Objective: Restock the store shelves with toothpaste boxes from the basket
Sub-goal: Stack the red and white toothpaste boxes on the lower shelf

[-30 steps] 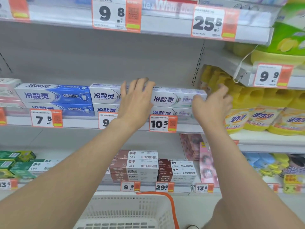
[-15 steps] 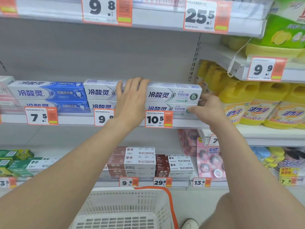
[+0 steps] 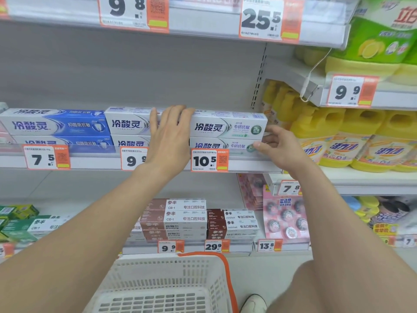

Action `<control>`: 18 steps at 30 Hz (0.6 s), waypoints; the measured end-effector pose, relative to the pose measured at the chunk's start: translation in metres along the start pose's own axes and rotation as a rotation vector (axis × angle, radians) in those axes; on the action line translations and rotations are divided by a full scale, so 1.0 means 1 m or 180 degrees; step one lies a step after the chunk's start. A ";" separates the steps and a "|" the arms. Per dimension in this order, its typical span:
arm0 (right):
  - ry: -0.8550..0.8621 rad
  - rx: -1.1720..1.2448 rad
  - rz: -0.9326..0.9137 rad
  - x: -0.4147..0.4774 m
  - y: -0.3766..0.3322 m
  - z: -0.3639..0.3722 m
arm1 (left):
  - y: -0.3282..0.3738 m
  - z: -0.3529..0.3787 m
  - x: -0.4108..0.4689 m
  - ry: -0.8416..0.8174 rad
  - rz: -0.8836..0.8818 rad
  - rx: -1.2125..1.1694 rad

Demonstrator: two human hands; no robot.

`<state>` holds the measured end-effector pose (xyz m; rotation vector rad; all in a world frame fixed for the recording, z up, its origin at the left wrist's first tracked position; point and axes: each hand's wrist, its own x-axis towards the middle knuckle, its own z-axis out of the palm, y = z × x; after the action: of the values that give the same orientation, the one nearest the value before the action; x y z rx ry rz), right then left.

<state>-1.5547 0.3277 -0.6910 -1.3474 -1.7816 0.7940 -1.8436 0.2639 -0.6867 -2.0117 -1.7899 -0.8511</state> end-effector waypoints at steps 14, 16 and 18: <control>0.0114 0.0248 -0.0216 -0.002 0.000 -0.004 | 0.006 0.006 -0.001 0.0238 -0.0118 -0.0024; 0.0141 0.0186 -0.0263 -0.001 0.001 -0.003 | 0.007 0.007 0.001 0.0299 -0.0163 0.0041; 0.0168 0.0121 -0.0328 0.000 0.002 -0.002 | 0.007 0.008 0.002 0.0342 -0.0185 0.0082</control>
<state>-1.5524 0.3283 -0.6915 -1.2305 -1.7707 0.7263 -1.8354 0.2690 -0.6908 -1.8695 -1.7978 -0.9302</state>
